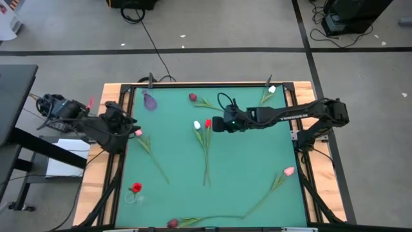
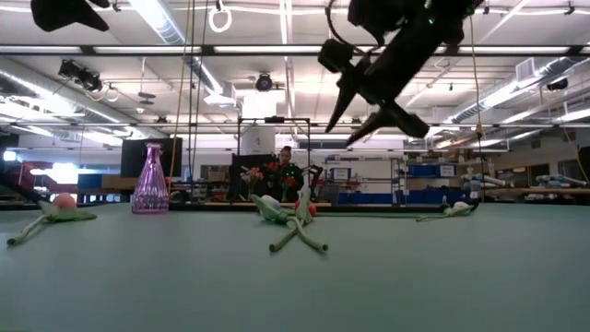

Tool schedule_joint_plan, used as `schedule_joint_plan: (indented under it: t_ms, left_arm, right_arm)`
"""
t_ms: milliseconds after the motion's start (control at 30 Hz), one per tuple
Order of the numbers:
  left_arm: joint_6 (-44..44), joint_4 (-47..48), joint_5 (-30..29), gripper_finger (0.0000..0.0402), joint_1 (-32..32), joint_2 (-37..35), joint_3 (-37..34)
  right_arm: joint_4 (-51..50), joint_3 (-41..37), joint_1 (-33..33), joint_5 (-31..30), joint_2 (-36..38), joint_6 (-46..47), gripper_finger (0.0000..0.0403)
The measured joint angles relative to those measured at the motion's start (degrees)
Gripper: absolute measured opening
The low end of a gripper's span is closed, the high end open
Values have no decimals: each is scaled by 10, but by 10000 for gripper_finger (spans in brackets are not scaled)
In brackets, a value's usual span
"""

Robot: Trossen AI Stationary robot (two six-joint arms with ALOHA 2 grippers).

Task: Sort flowers into vase by color
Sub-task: Put the red flower into the transparent vase

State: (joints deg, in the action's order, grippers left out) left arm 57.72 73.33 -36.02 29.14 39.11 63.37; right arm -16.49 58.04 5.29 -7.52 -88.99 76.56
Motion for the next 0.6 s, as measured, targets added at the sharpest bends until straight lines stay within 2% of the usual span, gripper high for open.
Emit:
schedule_joint_plan:
  t_ms: [133, 367, 600]
  left_arm:
    - [-19, -40, 30, 199, -26, 46, 0]
    - [-77, -159, 97, 199, -119, 119, -1]
    - [-108, -226, 143, 199, -214, 161, -1]
  right_arm:
    - [27, -43, 6, 28, 0, -3, 160]
    - [35, -53, 15, 46, -5, -63, 160]
    - [29, 3, 41, 125, -112, -120, 160]
